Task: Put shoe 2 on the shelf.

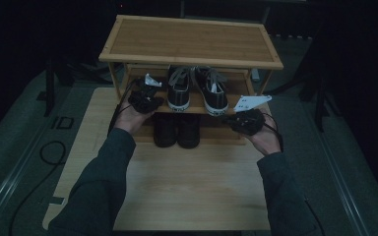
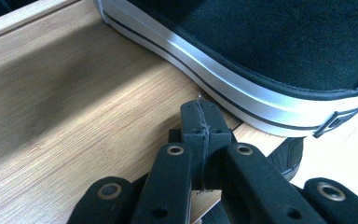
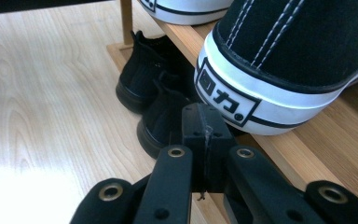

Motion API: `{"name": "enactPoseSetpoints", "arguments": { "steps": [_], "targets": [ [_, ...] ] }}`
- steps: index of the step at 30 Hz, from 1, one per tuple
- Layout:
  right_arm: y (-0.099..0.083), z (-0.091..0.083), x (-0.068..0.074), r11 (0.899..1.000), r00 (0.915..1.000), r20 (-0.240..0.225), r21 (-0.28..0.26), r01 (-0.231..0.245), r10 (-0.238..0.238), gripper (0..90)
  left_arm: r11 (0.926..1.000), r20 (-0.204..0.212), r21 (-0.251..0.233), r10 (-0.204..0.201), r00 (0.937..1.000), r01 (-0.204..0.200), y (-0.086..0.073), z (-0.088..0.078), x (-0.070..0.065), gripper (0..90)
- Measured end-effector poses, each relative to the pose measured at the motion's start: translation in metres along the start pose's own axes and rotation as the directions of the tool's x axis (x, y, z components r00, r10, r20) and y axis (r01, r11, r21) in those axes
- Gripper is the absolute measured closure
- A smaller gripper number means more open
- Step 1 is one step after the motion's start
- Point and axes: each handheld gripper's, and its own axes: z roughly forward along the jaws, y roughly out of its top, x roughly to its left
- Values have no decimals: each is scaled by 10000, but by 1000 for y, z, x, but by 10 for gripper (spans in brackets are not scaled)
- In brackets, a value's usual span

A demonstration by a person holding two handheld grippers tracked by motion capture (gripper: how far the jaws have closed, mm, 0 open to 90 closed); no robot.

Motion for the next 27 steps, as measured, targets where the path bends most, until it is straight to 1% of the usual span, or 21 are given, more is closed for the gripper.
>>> {"name": "enactPoseSetpoints", "arguments": {
  "steps": [5,8,10,12,15,18,20,23,27],
  "targets": [
    [-1,2,2,10000,10000,26,-17,-34,34,900,10000,38,-44,-23,10000,23,0,0,1,900],
    [-2,7,4,9999,9999,-94,-55,-85,84,900,10000,11,-18,3,10000,-3,0,0,0,900],
    [2,15,8,10000,9996,-287,-13,63,-63,900,10000,18,-35,-4,10000,4,0,0,0,900],
    [4,17,9,9999,9994,-326,-60,83,-85,900,10000,19,-37,0,10000,0,0,0,0,900],
    [13,20,10,9998,9991,-409,-156,124,-130,900,10000,34,-52,-4,10000,4,-1,0,1,900],
    [20,27,14,9995,9984,-477,-41,315,-317,900,10000,40,-67,-10,10000,10,-1,0,1,900],
    [22,30,14,9994,9985,-437,-51,329,-331,900,10000,23,-71,-8,10000,8,-1,0,0,900],
    [22,31,14,9995,9984,-491,-100,287,-292,900,10000,49,-71,-10,10000,10,-1,0,1,900],
    [22,32,13,9996,9987,-425,-47,267,-269,900,10000,31,-38,18,10000,-18,0,0,0,900]
  ]
}}
